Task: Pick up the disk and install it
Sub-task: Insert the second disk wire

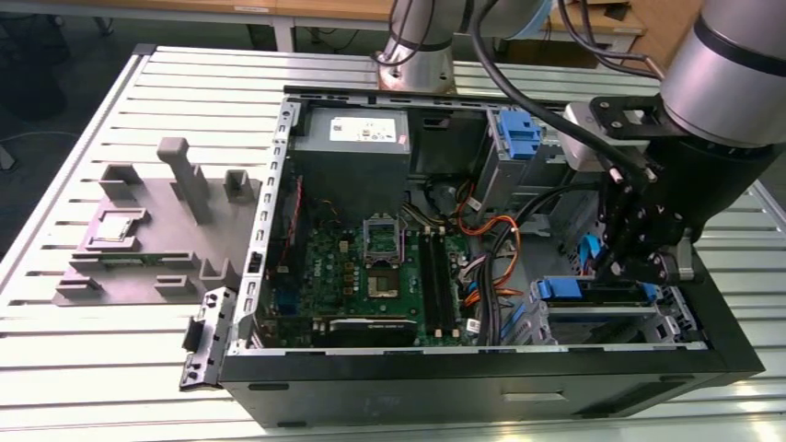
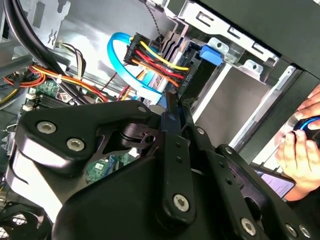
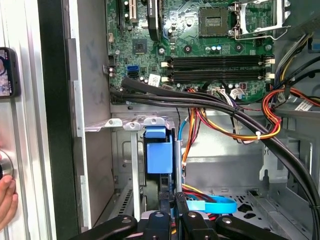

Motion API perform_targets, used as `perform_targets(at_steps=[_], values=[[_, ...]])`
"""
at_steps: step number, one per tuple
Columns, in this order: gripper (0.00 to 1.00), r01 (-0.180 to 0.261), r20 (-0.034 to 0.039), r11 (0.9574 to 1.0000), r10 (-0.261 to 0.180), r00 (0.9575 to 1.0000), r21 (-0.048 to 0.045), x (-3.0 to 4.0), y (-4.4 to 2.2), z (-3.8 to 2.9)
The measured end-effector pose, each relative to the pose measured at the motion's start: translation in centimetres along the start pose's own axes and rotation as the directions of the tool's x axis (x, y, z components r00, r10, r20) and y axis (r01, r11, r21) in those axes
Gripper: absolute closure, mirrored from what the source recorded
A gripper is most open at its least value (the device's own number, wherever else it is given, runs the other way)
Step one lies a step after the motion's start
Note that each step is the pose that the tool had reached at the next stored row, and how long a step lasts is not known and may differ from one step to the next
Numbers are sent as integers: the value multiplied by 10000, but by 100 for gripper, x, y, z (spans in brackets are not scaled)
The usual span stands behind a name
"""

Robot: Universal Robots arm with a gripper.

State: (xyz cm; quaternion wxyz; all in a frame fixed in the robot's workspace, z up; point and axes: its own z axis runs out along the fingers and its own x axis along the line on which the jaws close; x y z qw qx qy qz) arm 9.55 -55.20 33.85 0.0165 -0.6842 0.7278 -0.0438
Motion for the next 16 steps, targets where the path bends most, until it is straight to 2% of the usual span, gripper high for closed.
perform_targets(at_steps=[4,8,13,16], values=[[84,-7,1,10000,7,10000,0,20,-11,6],[84,-12,63,10000,12,10000,10,27,-11,25],[84,-14,92,10000,14,10000,8,32,-10,43],[84,-18,139,10000,18,9999,6,32,-10,45]])
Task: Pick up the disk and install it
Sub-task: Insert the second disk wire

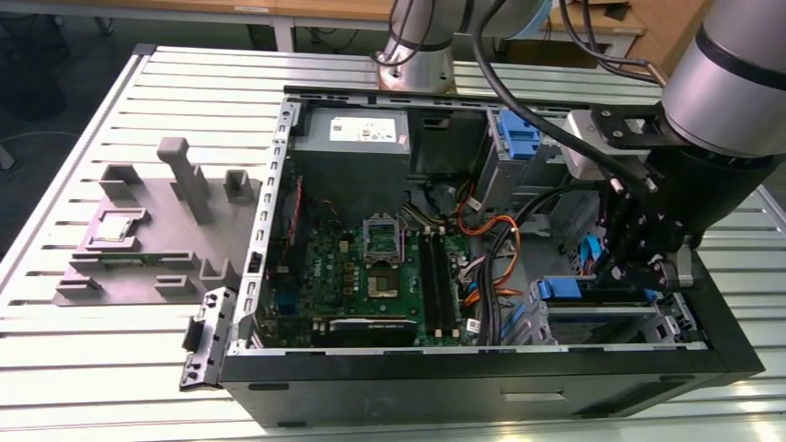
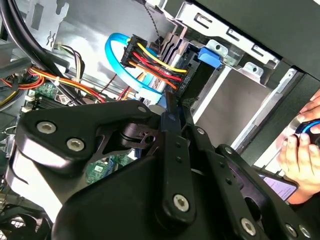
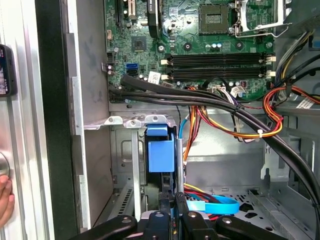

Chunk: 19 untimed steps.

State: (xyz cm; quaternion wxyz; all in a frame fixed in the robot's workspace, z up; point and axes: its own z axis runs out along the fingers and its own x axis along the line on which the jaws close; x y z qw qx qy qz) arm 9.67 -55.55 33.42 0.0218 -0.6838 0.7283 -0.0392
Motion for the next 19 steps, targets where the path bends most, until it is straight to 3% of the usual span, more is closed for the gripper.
perform_targets(at_steps=[5,8,19], values=[[84,-3,26,10000,3,10000,2,2,-2,-14],[84,-7,80,10000,7,10000,14,19,-2,-11],[84,-8,86,10000,8,10000,33,61,-1,36]])
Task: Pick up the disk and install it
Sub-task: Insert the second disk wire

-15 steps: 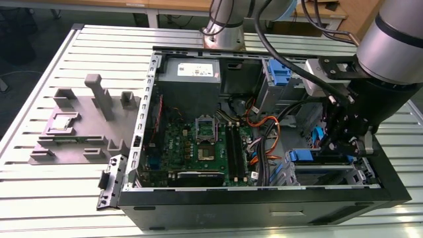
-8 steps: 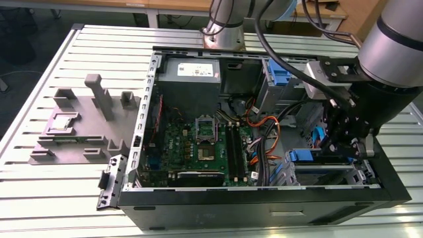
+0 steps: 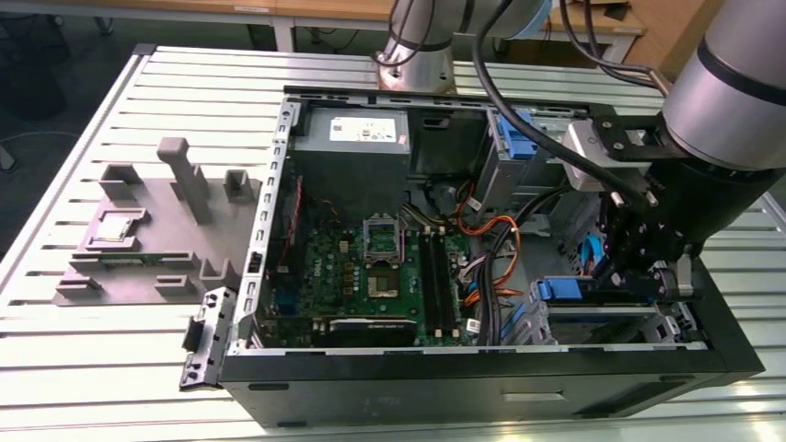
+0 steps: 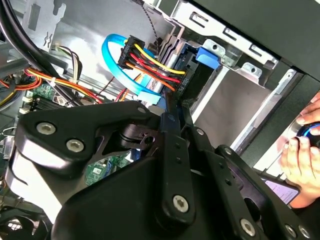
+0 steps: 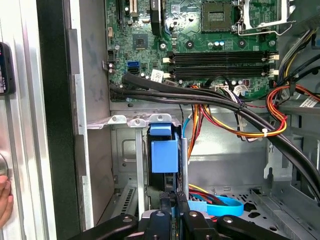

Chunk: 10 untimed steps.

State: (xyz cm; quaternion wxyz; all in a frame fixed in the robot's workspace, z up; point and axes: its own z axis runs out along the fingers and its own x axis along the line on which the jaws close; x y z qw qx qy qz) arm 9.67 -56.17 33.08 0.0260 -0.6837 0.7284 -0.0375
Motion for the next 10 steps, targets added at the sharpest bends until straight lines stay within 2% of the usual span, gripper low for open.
perform_targets(at_steps=[7,8,10], values=[[83,-1,8,10000,1,10000,0,3,0,4],[76,-1,7,10000,1,10000,0,4,0,1],[76,-1,8,10000,1,10000,-2,3,-2,-22]])
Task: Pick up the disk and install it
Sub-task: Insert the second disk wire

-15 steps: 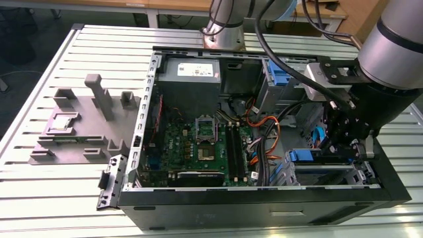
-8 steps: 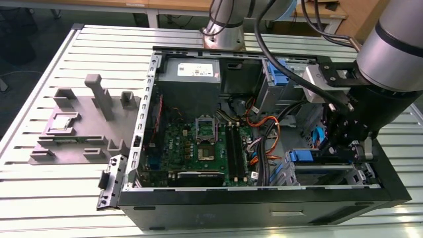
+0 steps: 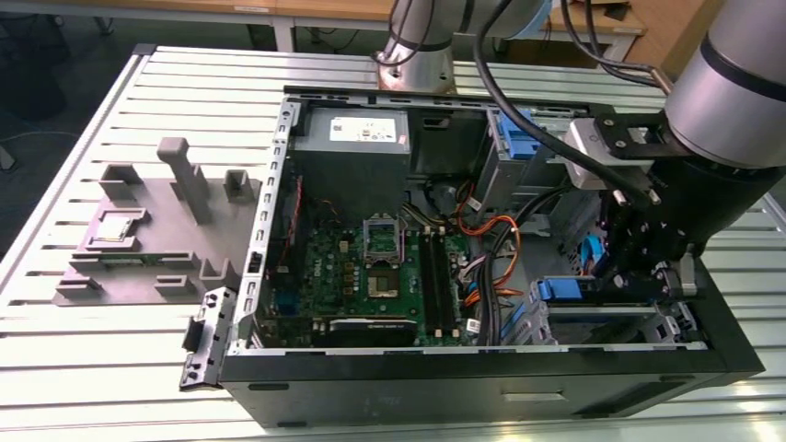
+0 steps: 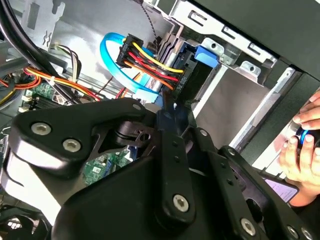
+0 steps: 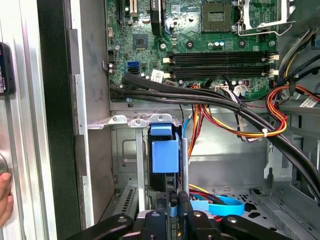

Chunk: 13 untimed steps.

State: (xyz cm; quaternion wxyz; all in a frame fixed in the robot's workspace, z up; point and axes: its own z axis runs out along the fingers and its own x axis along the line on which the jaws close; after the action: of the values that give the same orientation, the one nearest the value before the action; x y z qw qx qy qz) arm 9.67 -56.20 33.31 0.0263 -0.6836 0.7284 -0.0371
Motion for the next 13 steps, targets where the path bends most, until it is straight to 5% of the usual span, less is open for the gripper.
perform_targets(at_steps=[9,13], values=[[76,1,-2,10000,-1,10000,-30,2,-16,-178],[85,0,1,10000,0,10000,-35,3,-16,-184]])
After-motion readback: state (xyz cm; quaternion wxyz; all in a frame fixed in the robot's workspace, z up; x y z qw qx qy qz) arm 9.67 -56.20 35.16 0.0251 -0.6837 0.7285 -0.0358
